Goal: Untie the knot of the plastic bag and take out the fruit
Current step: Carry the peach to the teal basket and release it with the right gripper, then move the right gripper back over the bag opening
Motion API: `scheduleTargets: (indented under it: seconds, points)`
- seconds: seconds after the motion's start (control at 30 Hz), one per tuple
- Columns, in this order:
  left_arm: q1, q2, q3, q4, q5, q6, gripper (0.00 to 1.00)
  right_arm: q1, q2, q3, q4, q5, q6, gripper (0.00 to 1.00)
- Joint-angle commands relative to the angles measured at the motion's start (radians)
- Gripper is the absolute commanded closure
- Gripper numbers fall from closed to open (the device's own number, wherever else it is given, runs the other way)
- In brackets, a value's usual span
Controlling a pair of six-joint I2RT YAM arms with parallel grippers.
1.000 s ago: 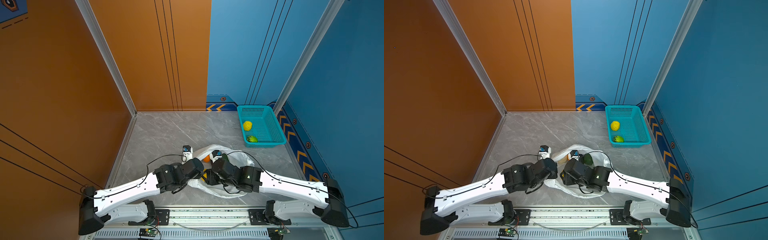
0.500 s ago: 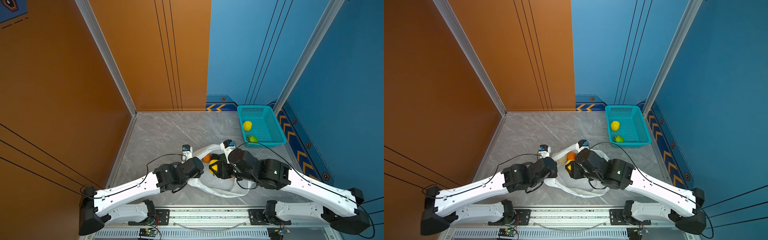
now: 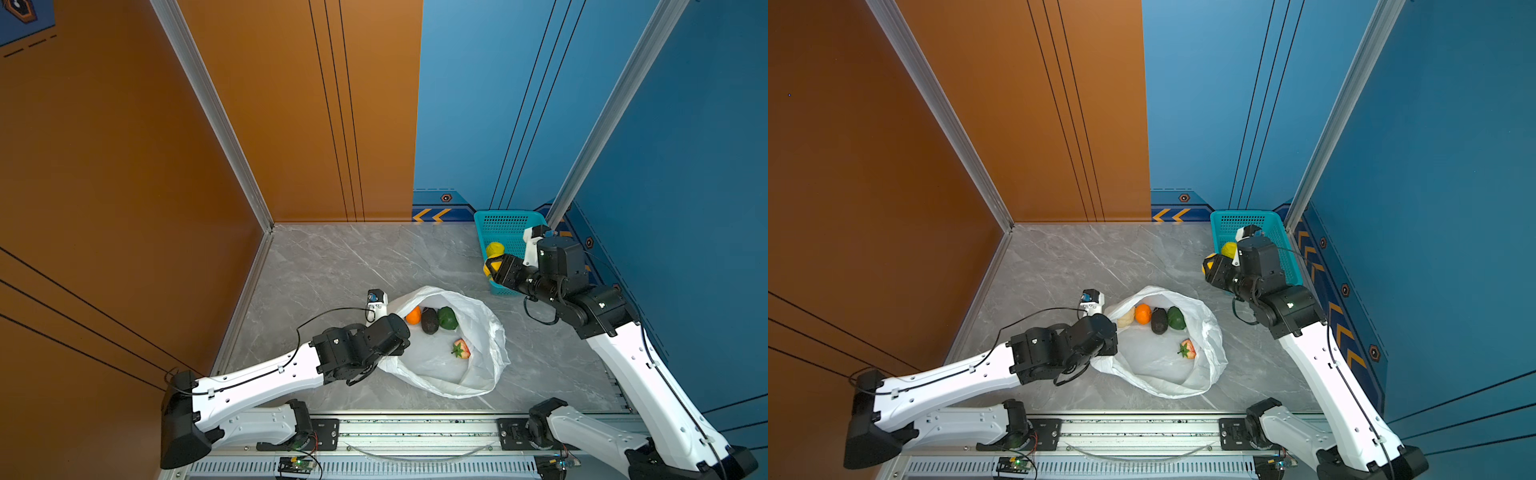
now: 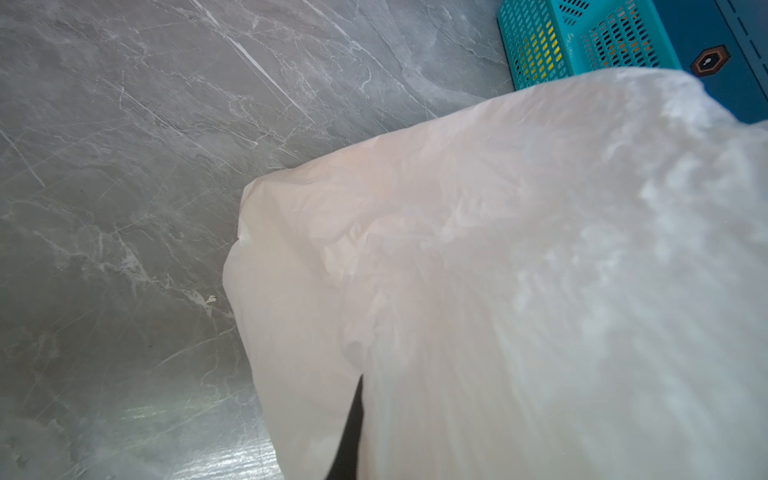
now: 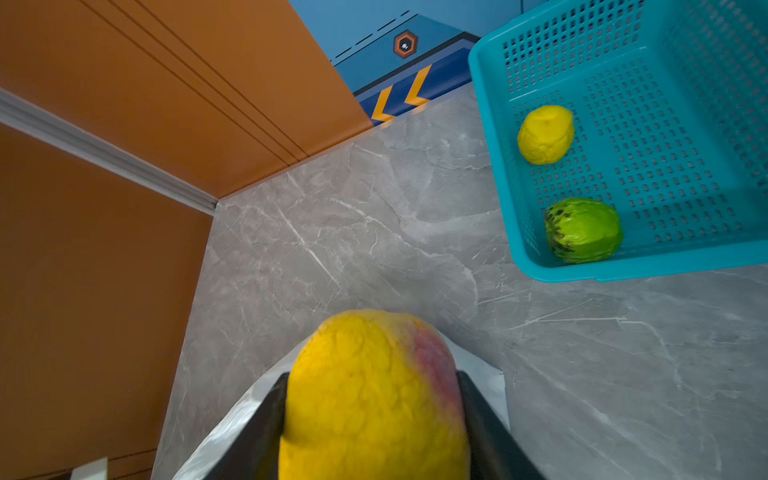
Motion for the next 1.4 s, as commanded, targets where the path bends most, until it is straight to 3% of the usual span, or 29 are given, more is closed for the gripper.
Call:
scheduleTargets:
  seconds: [0.0,0.23,0.43,0.67,0.93,1.13,1.37]
  points:
    - [-0.006,-0.001,0.007,0.006,0.007,0.013,1.00,-0.125,0.065,-0.040,0.080,-0.078,-0.081,0.50]
    - [-0.011,-0.013,-0.004,0.006,0.011,0.008,1.00,-0.289,0.286,-0.057,0.248,-0.081,-0.098,0.50]
    - [-0.019,-0.017,-0.006,0.006,0.002,0.003,1.00,-0.342,0.517,0.022,0.303,-0.042,-0.135,0.50]
    - [-0.030,-0.028,-0.011,0.006,-0.013,-0.008,1.00,-0.369,0.687,0.087,0.311,-0.050,-0.145,0.38]
    - [-0.036,-0.030,-0.010,0.006,-0.016,-0.007,1.00,-0.371,0.672,0.093,0.288,-0.053,-0.137,0.00]
    - [-0.039,-0.031,-0.008,0.005,-0.019,-0.005,1.00,-0.373,0.614,0.079,0.253,-0.182,-0.127,0.00]
    - [-0.038,-0.032,-0.008,0.006,-0.020,0.001,1.00,-0.310,0.442,0.087,0.139,-0.254,-0.144,0.00]
